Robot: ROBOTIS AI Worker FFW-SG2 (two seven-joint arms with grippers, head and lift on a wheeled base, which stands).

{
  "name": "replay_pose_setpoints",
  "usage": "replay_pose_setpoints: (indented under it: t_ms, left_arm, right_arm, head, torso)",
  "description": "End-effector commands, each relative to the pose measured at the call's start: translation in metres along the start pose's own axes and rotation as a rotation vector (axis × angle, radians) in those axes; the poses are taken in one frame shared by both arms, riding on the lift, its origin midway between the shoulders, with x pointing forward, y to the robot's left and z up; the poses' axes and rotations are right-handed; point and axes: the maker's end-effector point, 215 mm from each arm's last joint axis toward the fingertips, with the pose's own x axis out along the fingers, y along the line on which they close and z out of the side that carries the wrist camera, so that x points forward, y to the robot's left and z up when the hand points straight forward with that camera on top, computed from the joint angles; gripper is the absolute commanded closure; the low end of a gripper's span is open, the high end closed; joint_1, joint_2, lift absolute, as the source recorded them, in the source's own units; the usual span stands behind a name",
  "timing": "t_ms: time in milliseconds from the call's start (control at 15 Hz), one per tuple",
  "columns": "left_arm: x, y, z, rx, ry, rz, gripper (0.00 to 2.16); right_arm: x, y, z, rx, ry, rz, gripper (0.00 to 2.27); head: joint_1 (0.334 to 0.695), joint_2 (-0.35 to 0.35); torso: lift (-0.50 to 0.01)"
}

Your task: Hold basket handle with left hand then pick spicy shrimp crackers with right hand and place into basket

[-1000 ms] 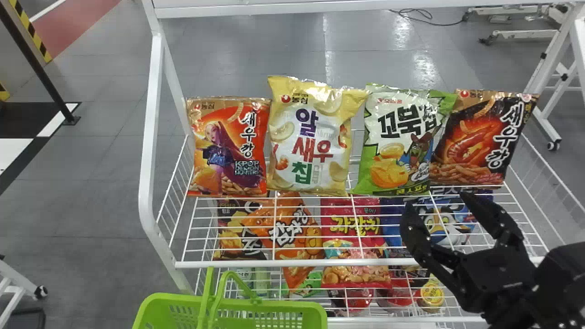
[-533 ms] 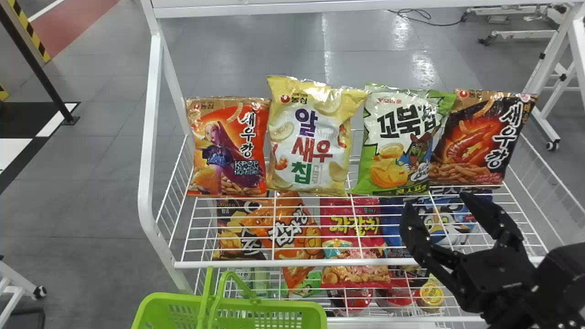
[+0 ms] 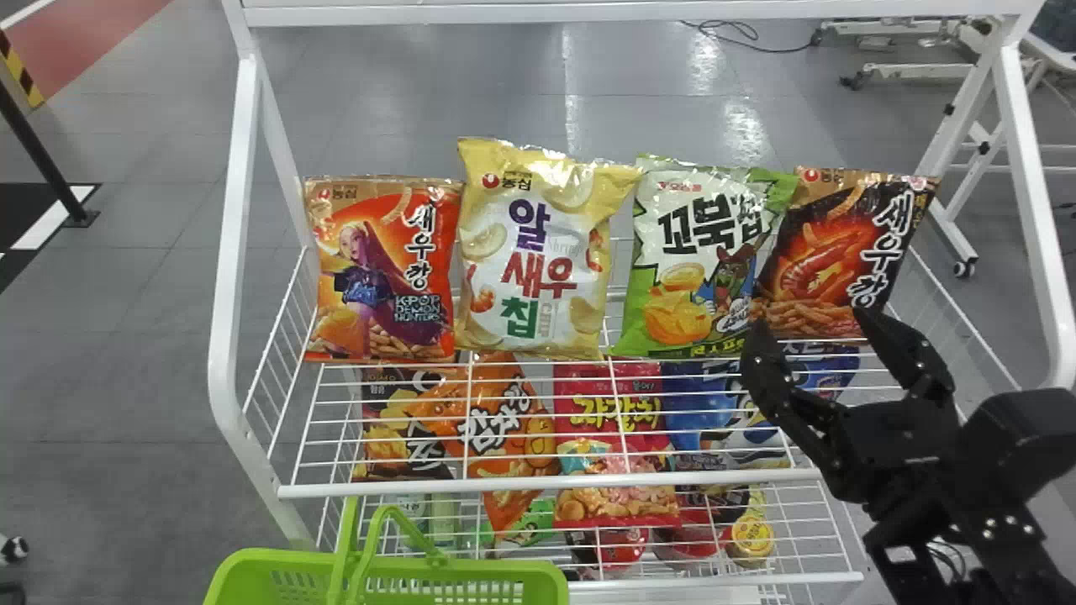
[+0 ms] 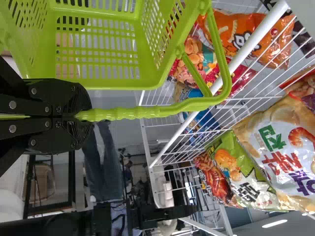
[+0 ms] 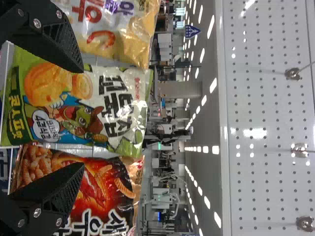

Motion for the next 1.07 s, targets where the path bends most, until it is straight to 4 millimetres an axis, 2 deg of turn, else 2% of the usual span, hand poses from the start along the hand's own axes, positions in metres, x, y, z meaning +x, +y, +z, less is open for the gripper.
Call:
replay_pose_setpoints:
  t_ms: [0,200,467,667,1000]
  left_arm:
    - [0.002,-0.002,-0.001,0.007,0.01,0.001,1.89]
    - [0.004,-0.003,-0.003,0.011,0.017,0.0,1.89]
    - [0.006,-0.002,-0.001,0.021,0.025,0.005,1.89]
    - [0.005,-0.002,-0.001,0.023,0.027,0.007,1.89]
    - [0.006,-0.002,-0.001,0.028,0.032,0.009,1.89]
  right_arm:
    - [0.016,-0.02,-0.004,-0.014,0.005,-0.038,0.14]
    - [0.036,-0.044,-0.013,-0.035,0.036,-0.074,0.14]
    - [0.056,-0.09,-0.028,-0.029,0.072,-0.142,0.14]
    - [0.07,-0.095,-0.035,-0.026,0.091,-0.141,0.14]
    - [0.096,-0.107,-0.041,-0.03,0.124,-0.156,0.14]
  head:
    - [0.695,-0.042]
    - [0.695,-0.073]
    - [0.695,-0.127]
    - [0.695,-0.164]
    - [0.695,-0.17]
  torso:
    - [-0.037]
    - [-0.037]
    - [-0.037]
    - [-0.037]
    - [-0.037]
